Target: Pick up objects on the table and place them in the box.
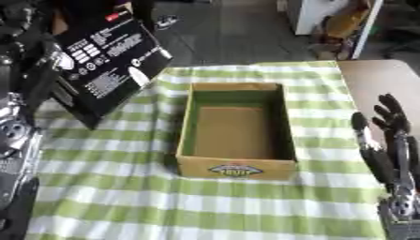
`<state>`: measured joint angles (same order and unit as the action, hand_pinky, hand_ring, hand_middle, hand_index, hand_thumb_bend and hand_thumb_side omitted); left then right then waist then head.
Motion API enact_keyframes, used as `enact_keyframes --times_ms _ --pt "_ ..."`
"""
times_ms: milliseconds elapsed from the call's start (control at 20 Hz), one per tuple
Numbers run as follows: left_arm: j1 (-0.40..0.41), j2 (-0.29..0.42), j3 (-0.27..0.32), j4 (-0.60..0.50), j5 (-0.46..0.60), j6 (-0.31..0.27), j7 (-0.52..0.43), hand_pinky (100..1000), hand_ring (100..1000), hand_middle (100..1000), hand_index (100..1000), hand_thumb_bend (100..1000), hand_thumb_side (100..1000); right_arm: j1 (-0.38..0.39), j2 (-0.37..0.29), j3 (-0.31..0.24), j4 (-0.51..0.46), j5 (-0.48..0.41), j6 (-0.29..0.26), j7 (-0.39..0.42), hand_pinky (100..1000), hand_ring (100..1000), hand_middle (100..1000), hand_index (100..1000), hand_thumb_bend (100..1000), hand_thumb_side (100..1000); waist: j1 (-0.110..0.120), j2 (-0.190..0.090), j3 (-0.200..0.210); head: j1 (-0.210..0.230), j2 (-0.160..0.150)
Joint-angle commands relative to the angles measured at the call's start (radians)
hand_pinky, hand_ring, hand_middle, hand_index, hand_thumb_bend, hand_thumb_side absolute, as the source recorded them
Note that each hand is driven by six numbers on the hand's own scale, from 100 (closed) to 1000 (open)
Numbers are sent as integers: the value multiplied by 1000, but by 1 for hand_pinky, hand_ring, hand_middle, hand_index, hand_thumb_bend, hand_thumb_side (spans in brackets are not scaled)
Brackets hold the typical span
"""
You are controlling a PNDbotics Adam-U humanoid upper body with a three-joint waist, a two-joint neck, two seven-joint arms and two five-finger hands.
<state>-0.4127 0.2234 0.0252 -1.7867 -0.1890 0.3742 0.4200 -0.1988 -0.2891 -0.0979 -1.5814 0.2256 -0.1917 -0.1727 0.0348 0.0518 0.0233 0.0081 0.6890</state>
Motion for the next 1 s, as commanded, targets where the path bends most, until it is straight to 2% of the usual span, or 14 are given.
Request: enact_keyframes --times_ms 50,650,1000 --pt "-29 20 -11 -25 1 -5 -13 100 100 373 204 100 455 -3 -6 -4 -10 -3 -3 4 895 925 944 1000 518 718 -4 -15 2 5 -12" --pt "-72 11 -84 -58 3 -19 -95 100 100 371 204 100 456 -2 -5 -1 -8 -5 -4 8 895 925 944 1000 518 717 -5 -16 -1 11 -12" --pt "-129 -15 -128 -54 -18 -28 -142 100 100 369 205 100 458 -3 -4 1 -6 -5 -4 10 895 925 944 1000 518 717 -5 -19 -5 17 -14"
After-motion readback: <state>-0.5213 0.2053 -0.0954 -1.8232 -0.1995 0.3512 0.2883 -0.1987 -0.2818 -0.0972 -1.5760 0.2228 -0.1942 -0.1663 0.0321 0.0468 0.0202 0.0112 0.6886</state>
